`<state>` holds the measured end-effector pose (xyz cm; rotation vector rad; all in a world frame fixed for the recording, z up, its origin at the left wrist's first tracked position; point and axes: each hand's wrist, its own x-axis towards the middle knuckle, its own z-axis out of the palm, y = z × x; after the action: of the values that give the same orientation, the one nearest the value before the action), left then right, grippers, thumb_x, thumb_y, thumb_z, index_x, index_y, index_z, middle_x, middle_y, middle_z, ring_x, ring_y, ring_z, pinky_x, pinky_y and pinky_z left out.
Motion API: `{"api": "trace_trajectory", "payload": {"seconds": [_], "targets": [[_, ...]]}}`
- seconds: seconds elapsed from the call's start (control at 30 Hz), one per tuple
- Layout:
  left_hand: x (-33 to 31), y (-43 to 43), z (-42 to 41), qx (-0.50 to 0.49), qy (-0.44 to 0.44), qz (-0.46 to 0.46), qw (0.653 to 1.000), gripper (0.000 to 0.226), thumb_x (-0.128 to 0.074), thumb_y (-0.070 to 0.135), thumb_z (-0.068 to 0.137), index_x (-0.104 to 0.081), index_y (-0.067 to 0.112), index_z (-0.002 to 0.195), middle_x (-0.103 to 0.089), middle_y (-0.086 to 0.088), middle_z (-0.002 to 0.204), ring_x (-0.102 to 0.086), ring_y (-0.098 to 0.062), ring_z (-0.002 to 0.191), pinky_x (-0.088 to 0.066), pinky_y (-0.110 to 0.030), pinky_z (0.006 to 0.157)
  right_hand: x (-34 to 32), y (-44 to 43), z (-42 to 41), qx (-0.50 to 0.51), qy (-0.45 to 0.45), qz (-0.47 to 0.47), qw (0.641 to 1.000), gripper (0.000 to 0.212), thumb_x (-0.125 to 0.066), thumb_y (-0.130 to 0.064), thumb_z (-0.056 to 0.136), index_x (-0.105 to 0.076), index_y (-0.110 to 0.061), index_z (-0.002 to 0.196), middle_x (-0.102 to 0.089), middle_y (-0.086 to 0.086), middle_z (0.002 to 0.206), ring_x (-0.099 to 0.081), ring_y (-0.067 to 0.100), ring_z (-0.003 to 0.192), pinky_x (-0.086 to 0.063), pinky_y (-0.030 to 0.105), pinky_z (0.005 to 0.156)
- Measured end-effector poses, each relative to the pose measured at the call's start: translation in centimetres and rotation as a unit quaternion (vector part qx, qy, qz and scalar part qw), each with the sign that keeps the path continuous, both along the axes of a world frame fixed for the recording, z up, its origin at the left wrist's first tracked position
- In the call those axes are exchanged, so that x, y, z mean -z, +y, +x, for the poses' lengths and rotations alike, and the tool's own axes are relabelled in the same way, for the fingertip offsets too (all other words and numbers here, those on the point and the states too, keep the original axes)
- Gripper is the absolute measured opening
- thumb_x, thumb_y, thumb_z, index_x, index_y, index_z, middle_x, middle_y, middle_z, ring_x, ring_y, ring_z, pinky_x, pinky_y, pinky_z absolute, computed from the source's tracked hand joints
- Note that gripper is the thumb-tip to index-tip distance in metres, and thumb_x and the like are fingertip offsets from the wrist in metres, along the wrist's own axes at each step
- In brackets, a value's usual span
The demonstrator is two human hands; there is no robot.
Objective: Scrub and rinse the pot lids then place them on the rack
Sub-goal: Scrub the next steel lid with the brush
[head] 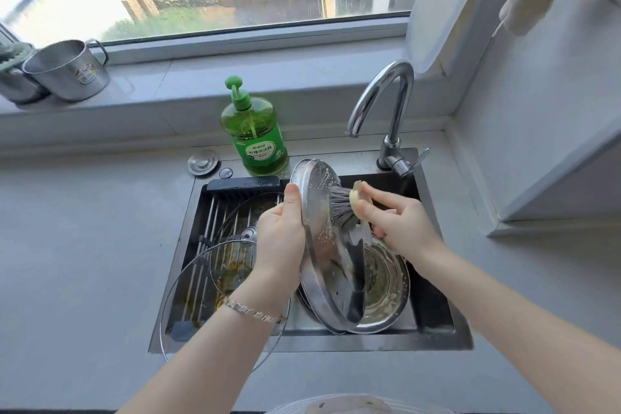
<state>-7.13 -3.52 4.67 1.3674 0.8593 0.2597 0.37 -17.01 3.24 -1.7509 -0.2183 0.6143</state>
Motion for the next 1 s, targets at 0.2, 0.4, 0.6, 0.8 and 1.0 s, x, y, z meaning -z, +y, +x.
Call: {"api": "trace_trajectory", "payload": {"seconds": [0.2,0.4,0.6,0.8,1.0], "targets": [[0.1,0.8,0.3,-0.068,0.016,-0.107,0.992,0.049,-0.041,0.049,0.096,-0.062,0.005,0.092,-0.066,-0.021,0.103,-0.065,-0.04,0.096,-0.049,-0.057,0.09,-1.2,0.0,-4.4,-0.154,-0.077,0.049,0.984,0.038,-0.069,-0.026,0.081,-0.057,-0.052,0.107,-0.031,-0.001,0.055,-0.027,0.013,0.055,-0.029,0.022,0.056],[-0.5,-0.7,0.5,-0.062,0.002,-0.215,0.975,0.045,-0.04,0.038,0.098,-0.069,0.004,0.098,-0.068,-0.025,0.104,-0.066,-0.038,0.096,-0.051,-0.052,0.09,-1.9,1.4,-0.8,-0.136,-0.167,-0.055,0.975,0.037,-0.062,-0.044,0.083,-0.054,-0.049,0.119,-0.033,-0.006,0.046,-0.03,0.008,0.047,-0.031,0.032,0.054],[0.0,0.6,0.1,-0.099,0.017,-0.199,0.975,0.046,-0.043,0.039,0.097,-0.06,0.004,0.121,-0.067,-0.018,0.11,-0.065,-0.032,0.101,-0.048,-0.049,0.095,-0.9,-0.3,-3.8,-0.222,-0.207,-0.124,0.945,0.034,-0.06,-0.054,0.078,-0.048,-0.067,0.107,-0.068,-0.015,0.073,-0.05,0.008,0.054,-0.045,0.026,0.06],[-0.3,1.3,0.0,-0.14,0.006,-0.191,0.972,0.045,-0.042,0.043,0.096,-0.063,0.004,0.103,-0.07,-0.015,0.09,-0.068,-0.03,0.077,-0.057,-0.038,0.069,-1.4,1.0,-3.6,-0.192,-0.208,-0.086,0.955,0.039,-0.064,-0.044,0.081,-0.054,-0.054,0.117,-0.063,-0.005,0.064,-0.04,0.009,0.05,-0.045,0.034,0.058],[-0.5,1.3,-0.6,-0.156,-0.045,-0.167,0.972,0.033,-0.041,0.036,0.099,-0.064,0.012,0.097,-0.072,-0.012,0.092,-0.069,-0.024,0.084,-0.055,-0.038,0.077,0.8,1.0,-2.3,-0.137,-0.079,-0.035,0.987,0.039,-0.066,-0.043,0.081,-0.057,-0.045,0.119,-0.038,-0.002,0.056,-0.032,0.013,0.054,-0.028,0.032,0.058]]}}
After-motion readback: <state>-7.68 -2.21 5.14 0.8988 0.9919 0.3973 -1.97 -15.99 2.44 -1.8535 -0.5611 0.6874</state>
